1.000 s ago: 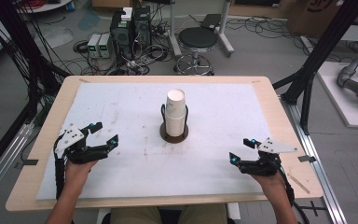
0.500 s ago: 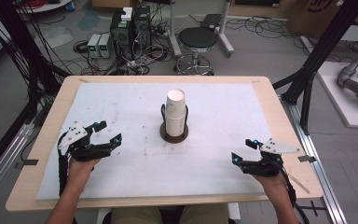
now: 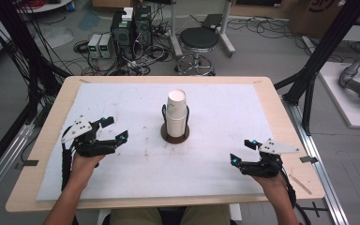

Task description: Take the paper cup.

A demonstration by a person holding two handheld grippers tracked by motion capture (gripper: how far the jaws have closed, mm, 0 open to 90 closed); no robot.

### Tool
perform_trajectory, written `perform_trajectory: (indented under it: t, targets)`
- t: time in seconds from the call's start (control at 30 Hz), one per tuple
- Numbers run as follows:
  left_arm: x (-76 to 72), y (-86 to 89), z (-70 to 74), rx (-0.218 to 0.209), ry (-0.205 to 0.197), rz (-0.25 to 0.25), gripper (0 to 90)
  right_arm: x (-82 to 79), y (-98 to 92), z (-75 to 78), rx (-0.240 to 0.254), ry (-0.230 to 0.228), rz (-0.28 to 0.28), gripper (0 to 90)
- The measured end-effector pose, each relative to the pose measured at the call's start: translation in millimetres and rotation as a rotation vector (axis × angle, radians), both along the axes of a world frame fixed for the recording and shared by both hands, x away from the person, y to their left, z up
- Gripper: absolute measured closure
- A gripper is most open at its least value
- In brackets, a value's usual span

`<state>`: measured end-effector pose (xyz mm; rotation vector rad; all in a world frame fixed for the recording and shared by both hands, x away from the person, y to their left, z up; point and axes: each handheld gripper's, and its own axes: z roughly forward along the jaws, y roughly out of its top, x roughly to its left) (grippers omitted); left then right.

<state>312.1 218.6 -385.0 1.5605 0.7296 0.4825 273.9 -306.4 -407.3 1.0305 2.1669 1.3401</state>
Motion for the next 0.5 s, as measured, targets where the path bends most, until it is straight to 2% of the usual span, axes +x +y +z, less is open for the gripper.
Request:
perform_trajectory:
  t: [0.27, 0.5]
  targets:
    - [14.9, -22.7, 30.2, 0.013, -0.022, -0.094, 16.8, 0.4, -0.4, 0.0, -0.001, 0.009, 0.0, 18.9]
    - [27.3, -39.7, 50.4, 0.027, -0.031, -0.145, 16.8, 0.2, 0.0, 0.4, 0.0, 0.009, -0.001, 18.9]
